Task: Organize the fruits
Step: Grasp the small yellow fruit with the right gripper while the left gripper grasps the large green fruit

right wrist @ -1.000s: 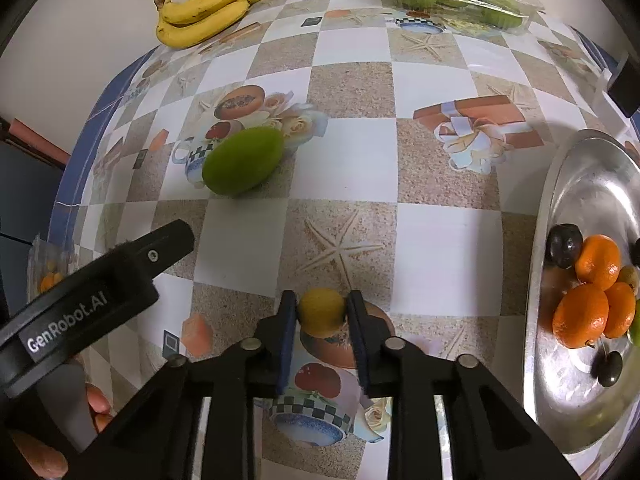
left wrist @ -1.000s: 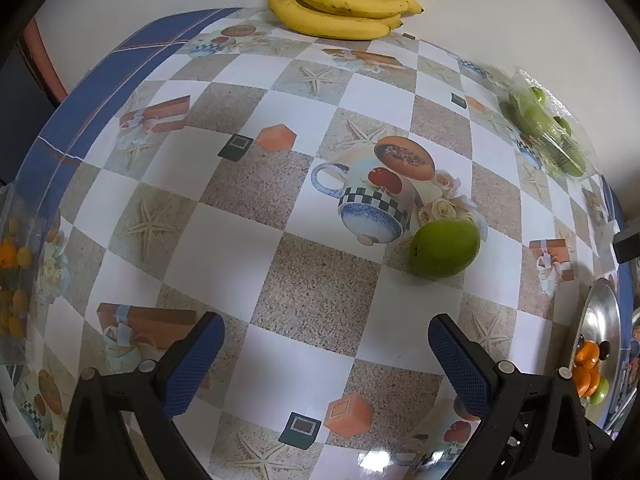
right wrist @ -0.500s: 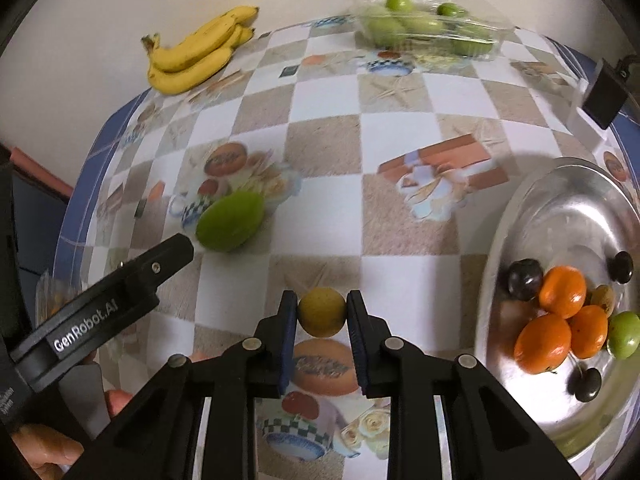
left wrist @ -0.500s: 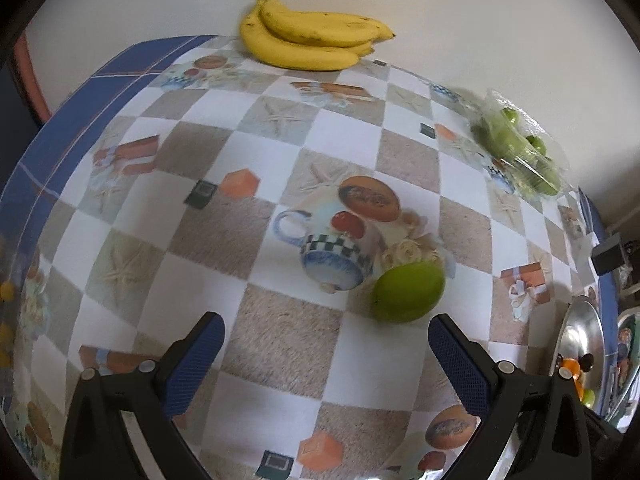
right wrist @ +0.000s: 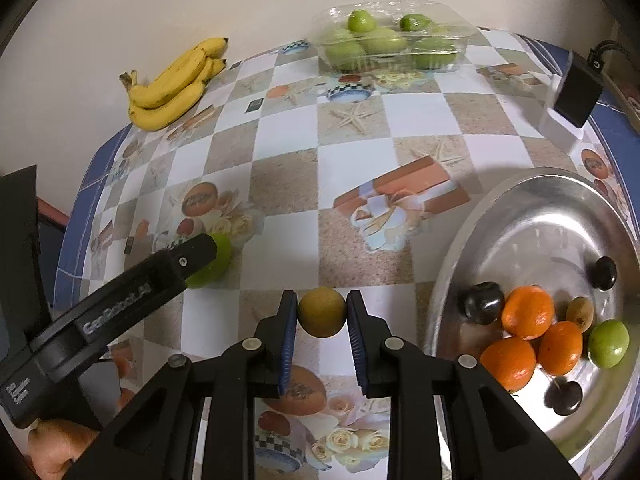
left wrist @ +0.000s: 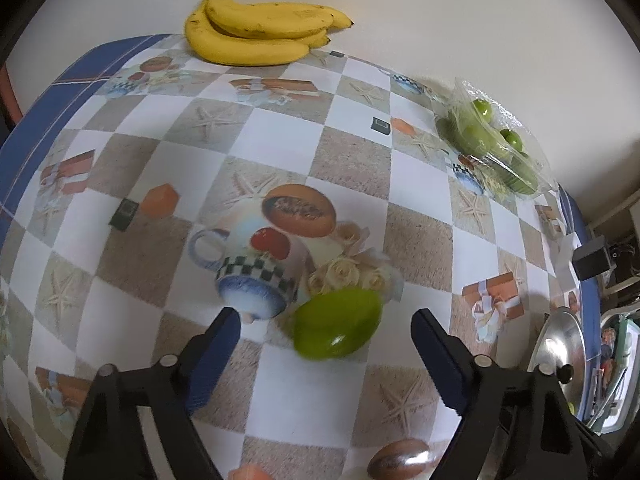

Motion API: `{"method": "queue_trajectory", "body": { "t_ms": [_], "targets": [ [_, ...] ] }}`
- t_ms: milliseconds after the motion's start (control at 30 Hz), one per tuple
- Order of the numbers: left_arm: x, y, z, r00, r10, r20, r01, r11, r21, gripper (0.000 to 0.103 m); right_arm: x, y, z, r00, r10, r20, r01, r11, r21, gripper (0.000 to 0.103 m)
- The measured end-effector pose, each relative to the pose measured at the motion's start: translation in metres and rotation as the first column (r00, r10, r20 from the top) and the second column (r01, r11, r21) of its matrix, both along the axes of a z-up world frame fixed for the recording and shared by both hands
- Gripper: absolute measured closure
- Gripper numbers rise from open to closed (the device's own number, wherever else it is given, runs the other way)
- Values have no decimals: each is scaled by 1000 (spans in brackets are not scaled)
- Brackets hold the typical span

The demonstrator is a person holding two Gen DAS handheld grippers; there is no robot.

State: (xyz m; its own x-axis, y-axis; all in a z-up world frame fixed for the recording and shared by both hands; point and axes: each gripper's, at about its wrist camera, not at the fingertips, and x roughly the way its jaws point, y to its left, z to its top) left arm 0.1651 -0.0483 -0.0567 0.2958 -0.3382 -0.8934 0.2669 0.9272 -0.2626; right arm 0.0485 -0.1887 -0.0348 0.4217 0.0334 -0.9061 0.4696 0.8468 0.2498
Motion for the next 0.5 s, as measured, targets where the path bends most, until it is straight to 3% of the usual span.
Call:
{"method": "queue_trajectory", "body": {
  "t_ms": [233, 367, 500],
  "targets": [
    [5, -8, -9, 1000, -2, -17, 1, 1000, -5, 31, -1, -7, 3, 1000, -17, 12, 17, 1000, 3, 77],
    [8, -9, -11, 1000, 14, -24, -15, 1000, -20, 35, -2, -9, 4, 1000, -23, 14, 23, 1000, 1, 77],
    [8, -9, -12, 1000, 19, -23, -19, 1000, -15, 48, -1, -7, 5, 1000, -18, 15, 18, 1000, -1, 77]
  ]
}}
